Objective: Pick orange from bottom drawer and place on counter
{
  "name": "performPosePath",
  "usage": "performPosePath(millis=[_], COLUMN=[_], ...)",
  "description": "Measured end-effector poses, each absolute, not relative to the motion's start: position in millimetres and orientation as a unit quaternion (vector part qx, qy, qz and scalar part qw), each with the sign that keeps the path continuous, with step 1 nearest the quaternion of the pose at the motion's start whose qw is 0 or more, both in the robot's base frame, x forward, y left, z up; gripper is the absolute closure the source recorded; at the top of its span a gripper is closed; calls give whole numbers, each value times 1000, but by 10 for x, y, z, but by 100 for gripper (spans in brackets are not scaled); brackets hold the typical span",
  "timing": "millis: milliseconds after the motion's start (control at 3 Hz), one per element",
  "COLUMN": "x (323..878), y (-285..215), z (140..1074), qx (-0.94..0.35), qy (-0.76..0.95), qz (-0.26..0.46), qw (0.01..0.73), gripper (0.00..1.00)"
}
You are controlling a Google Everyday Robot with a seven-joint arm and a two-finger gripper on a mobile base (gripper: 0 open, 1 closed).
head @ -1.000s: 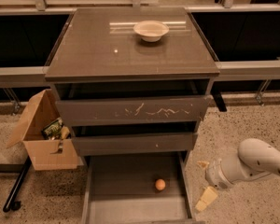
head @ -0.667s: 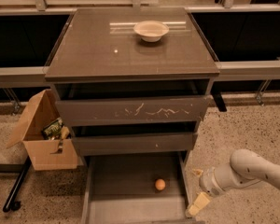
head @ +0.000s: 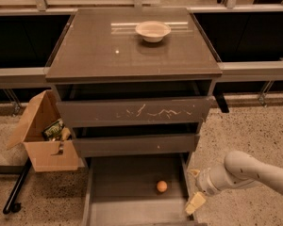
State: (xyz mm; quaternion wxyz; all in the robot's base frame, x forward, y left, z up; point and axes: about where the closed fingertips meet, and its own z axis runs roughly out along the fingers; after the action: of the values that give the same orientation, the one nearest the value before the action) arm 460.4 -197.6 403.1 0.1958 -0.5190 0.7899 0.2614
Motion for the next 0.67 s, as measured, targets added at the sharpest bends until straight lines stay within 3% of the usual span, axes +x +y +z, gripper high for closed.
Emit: performPosePath(millis=[667], x=[5166], y=[-1945], z=[3011], qx=[-523], qy=[775], qz=[263], qw=[239], gripper=[0])
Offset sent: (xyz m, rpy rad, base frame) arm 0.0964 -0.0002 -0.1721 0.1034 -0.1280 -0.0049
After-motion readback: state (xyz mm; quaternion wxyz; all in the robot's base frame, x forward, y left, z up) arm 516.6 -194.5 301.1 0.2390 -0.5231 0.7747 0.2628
